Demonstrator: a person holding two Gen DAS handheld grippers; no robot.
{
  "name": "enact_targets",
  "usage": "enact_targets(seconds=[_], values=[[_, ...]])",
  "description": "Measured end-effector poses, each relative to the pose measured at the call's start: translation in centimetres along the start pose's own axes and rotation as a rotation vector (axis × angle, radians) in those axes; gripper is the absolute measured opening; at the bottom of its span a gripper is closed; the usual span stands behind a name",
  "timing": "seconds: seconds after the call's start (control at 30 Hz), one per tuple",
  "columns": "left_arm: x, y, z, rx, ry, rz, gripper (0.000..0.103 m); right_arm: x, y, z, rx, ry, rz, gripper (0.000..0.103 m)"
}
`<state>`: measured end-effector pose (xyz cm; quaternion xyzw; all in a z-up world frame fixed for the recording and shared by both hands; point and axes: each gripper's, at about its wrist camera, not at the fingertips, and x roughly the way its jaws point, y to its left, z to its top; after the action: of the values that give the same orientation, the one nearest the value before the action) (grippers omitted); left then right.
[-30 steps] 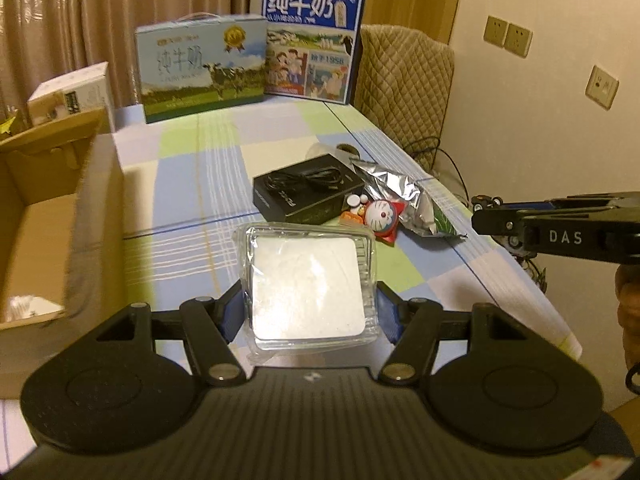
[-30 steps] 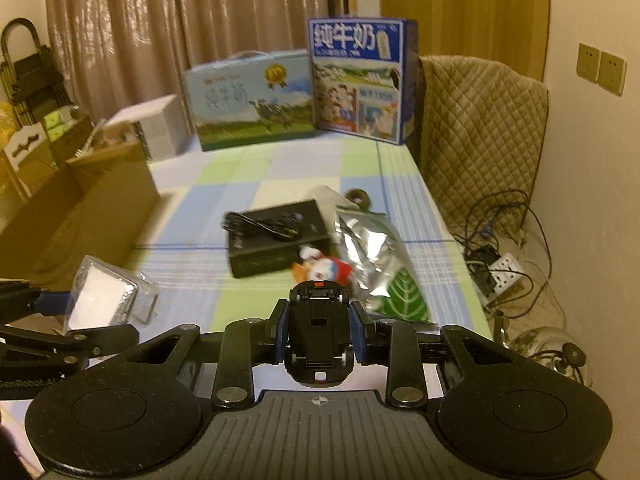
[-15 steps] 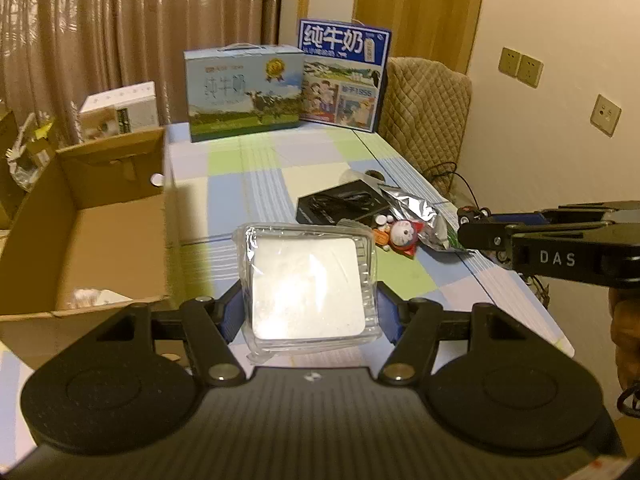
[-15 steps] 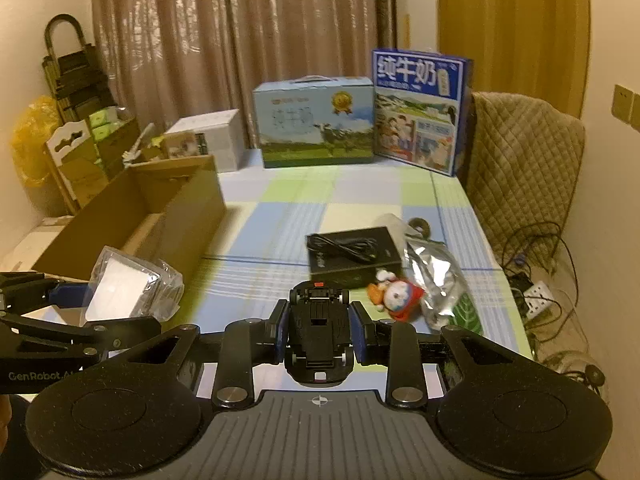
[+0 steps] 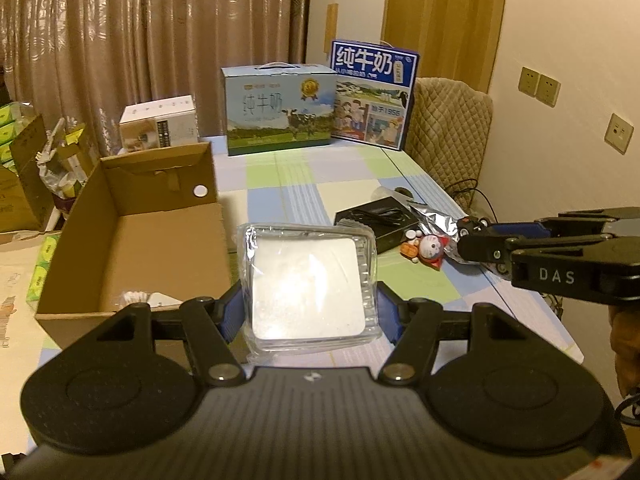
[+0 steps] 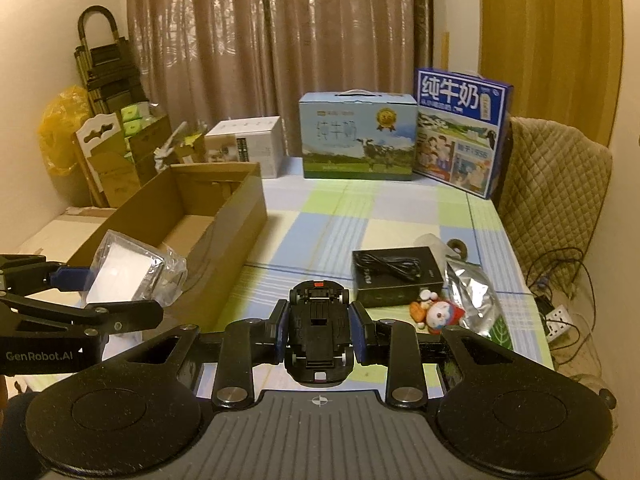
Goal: Organize objects
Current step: 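Carry the pad packet with the left tool while the right tool carries the toy car to the box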
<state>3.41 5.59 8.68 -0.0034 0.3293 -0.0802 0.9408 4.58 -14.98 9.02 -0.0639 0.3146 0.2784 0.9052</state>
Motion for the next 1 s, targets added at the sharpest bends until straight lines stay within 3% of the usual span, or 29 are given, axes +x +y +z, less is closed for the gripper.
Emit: enact_targets(seconds=[0.27, 0.57, 1.0], values=[[-1.1, 2.8, 0.4, -0.018, -0.017, 0.039, 0.061, 1.1, 2.1, 0.7, -0.031, 0.004, 0.037, 0.028], [-2.2, 8.6, 1.0, -0.068, -0.034, 0.135, 0.061, 3.7, 5.8, 2.9, -0.068, -0.003, 0.107, 0.028], [-0.4, 15.9, 2.1, -0.084, -0.012, 0.236, 0.061, 9.2, 11.3, 6.0, -0.107, 0.007, 0.216, 0.028]])
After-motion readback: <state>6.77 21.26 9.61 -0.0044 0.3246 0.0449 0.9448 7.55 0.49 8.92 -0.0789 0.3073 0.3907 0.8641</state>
